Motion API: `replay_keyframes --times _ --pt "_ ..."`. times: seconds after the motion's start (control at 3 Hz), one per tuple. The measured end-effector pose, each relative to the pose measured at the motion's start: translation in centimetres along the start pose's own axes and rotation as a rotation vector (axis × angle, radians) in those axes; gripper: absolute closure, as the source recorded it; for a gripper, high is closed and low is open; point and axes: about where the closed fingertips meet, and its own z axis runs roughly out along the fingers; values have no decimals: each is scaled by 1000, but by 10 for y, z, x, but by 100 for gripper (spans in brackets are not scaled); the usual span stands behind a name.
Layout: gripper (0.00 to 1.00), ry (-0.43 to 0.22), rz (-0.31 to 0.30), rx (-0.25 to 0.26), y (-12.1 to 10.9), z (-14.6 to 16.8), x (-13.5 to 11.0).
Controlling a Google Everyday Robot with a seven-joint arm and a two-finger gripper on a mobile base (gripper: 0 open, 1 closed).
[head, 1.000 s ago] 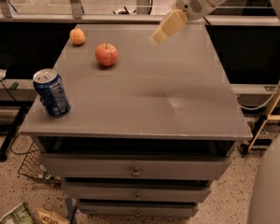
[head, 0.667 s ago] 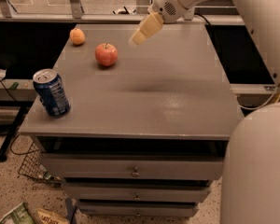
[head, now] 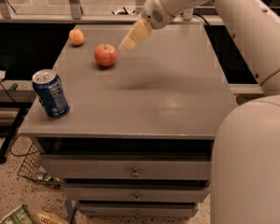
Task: Move apple near pepsi can
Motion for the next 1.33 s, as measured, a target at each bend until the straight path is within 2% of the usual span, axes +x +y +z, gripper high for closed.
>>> replay_keyframes --times 0.33,1.0,1.33 --pt "0 -11 33 -21 0 48 -1" --pt "0 -59 100 6 -13 104 -1" --pt "15 -102 95 -21 -5 121 -11"
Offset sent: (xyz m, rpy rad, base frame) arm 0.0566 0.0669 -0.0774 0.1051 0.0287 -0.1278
